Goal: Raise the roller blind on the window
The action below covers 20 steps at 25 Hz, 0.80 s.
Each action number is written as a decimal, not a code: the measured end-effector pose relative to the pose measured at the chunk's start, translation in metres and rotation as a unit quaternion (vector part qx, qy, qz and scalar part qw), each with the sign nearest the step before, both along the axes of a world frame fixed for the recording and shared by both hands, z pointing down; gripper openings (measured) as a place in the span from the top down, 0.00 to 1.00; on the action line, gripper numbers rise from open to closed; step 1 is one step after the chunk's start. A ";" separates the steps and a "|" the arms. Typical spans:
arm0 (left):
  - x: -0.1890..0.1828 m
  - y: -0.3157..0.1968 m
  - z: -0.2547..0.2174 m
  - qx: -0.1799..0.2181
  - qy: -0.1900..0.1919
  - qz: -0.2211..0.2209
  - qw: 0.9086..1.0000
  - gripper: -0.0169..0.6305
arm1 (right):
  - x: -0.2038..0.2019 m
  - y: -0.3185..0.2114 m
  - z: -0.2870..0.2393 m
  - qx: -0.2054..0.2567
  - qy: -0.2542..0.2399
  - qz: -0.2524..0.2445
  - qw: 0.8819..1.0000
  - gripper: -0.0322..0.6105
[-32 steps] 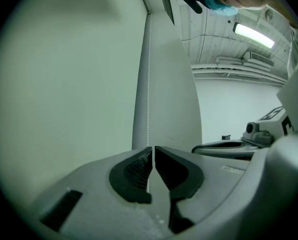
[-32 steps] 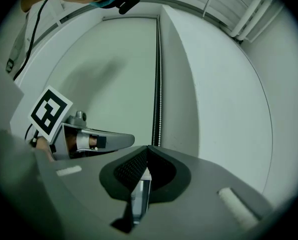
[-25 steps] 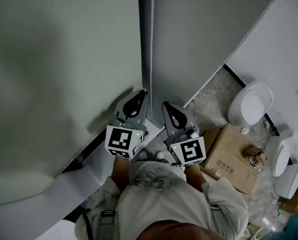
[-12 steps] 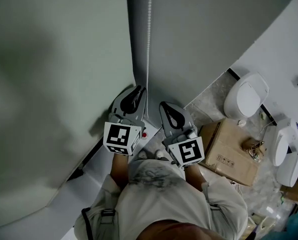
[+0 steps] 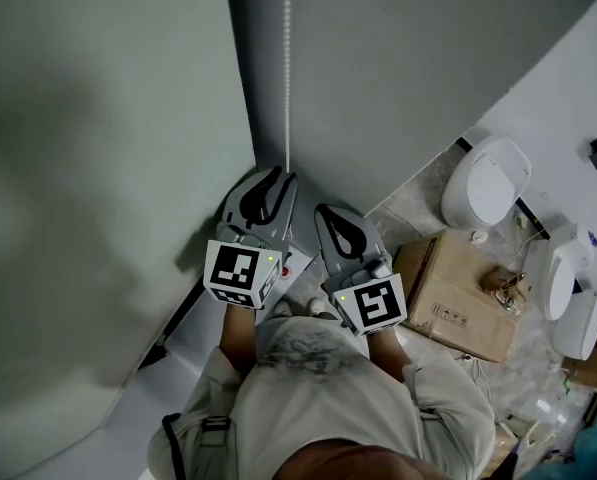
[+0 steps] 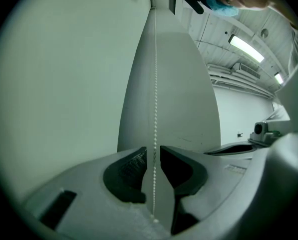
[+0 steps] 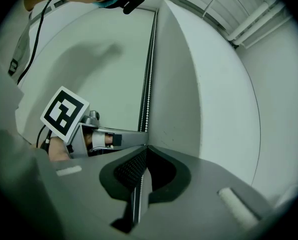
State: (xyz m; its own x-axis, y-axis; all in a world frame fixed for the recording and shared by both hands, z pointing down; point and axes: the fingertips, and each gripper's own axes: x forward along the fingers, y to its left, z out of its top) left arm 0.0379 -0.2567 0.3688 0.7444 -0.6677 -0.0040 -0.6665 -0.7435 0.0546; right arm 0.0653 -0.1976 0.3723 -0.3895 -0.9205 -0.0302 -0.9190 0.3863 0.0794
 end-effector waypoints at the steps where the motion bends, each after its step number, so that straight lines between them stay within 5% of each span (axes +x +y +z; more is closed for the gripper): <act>1: 0.002 -0.001 0.001 0.000 -0.001 0.001 1.000 0.83 | 0.000 0.000 0.000 0.000 0.000 0.000 1.000 0.93; 9: 0.005 -0.011 0.008 -0.010 -0.011 -0.018 1.000 0.95 | 0.001 0.004 0.001 0.000 0.005 -0.004 1.000 0.93; 20: 0.001 0.008 0.023 -0.035 -0.002 0.005 0.999 0.96 | -0.010 0.016 -0.018 0.013 -0.039 -0.054 0.998 0.93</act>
State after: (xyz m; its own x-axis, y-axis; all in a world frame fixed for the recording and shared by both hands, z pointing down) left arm 0.0385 -0.2489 0.3919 0.7514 -0.6582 0.0457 -0.6590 -0.7451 0.1029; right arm 0.0557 -0.1815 0.3544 -0.4819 -0.8718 -0.0877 -0.8759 0.4821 0.0203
